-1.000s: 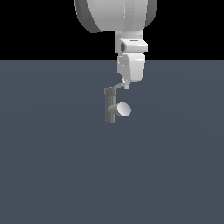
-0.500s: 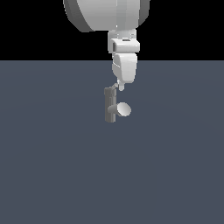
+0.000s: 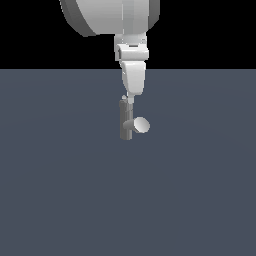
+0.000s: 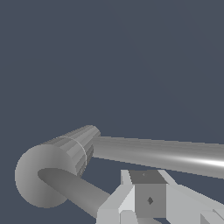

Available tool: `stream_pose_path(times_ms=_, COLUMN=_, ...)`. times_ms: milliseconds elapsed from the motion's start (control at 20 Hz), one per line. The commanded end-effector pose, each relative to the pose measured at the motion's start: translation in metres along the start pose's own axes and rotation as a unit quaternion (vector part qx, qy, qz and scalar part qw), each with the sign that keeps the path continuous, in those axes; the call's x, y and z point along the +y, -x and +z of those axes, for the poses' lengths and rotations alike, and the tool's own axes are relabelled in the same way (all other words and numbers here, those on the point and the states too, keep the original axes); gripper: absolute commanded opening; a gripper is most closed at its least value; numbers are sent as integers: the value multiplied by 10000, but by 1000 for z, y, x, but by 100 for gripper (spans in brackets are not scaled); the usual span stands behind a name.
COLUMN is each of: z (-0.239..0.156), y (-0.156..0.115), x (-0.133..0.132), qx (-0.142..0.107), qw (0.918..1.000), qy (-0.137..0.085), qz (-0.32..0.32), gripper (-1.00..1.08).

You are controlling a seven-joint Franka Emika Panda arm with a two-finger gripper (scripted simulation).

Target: Turn on the faucet by rotating a designated handle.

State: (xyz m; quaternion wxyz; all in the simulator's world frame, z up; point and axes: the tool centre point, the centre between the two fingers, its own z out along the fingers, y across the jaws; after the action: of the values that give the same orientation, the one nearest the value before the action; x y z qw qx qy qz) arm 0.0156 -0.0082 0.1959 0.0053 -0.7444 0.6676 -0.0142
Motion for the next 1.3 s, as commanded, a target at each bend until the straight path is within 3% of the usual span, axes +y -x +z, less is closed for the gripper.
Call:
stream_pose_path(times_ms=0, z=4, y=24, x=-6, qx=-27, qw=9999, qy=30, qz=-120, gripper=-100)
stream_pose_path(times_ms=650, z=13, y=88, x=-32, qx=-73, qw=9995, qy=130, qz=-270, gripper=-100)
stream_pose_path(times_ms=700, z=13, y=88, x=-32, qx=-73, qw=9995, qy=130, qz=-270, gripper=-100)
stream_pose_path(times_ms=750, z=0, y=33, x=-33, qx=38, qw=9999, qy=43, qz=119, gripper=-100)
stream_pose_path(times_ms=1250, z=5, y=55, x=-60, qx=-4, qw=10000, qy=77, qz=-27, gripper=-100)
